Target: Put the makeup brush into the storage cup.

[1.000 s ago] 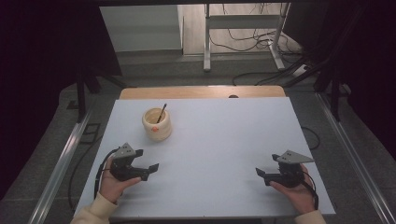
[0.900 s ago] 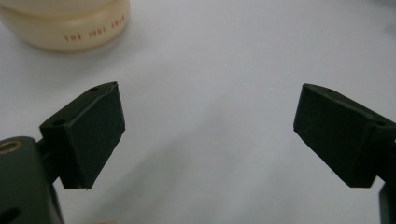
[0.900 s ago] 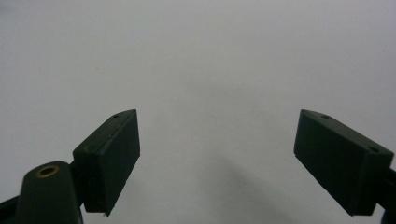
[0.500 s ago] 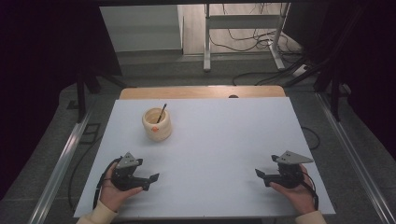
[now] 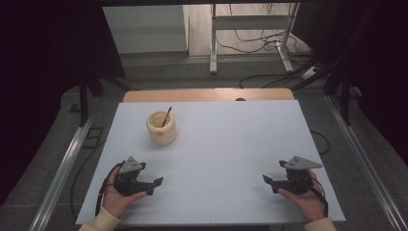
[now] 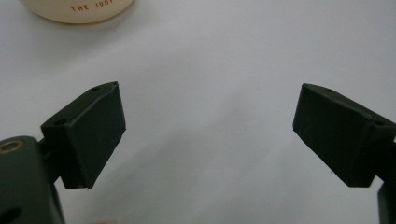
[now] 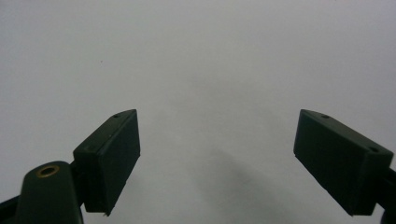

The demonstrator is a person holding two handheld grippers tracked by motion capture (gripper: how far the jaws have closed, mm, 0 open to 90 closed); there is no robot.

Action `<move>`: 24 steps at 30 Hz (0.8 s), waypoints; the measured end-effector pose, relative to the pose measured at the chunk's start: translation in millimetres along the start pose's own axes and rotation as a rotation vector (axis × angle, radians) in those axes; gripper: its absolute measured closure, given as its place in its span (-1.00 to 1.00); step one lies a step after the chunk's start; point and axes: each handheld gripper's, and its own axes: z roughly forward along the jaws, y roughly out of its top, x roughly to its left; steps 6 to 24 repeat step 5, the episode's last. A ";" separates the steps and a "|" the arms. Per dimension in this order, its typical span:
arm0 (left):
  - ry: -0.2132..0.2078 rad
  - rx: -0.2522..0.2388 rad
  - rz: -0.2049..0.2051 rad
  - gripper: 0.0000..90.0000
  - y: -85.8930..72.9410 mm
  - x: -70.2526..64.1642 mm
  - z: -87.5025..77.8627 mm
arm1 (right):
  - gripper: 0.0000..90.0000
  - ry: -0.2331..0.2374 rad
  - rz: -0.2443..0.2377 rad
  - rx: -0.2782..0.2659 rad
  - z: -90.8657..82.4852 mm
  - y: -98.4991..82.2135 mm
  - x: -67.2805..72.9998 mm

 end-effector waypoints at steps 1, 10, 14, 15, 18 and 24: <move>0.001 -0.001 -0.002 -0.79 1.0 0.0 0.2 | -0.67 0.000 0.001 -0.001 -0.1 -0.1 -0.1; 0.007 -0.007 -0.002 -0.79 4.0 -0.4 0.9 | -0.67 0.007 0.016 -0.005 -0.8 -1.1 -1.9; 0.007 -0.007 -0.002 -0.79 4.0 -0.4 0.9 | -0.67 0.007 0.016 -0.005 -0.8 -1.1 -1.9; 0.007 -0.007 -0.002 -0.79 4.0 -0.4 0.9 | -0.67 0.007 0.016 -0.005 -0.8 -1.1 -1.9; 0.007 -0.007 -0.002 -0.79 4.0 -0.4 0.9 | -0.67 0.007 0.016 -0.005 -0.8 -1.1 -1.9; 0.007 -0.007 -0.002 -0.79 4.0 -0.4 0.9 | -0.67 0.007 0.016 -0.005 -0.8 -1.1 -1.9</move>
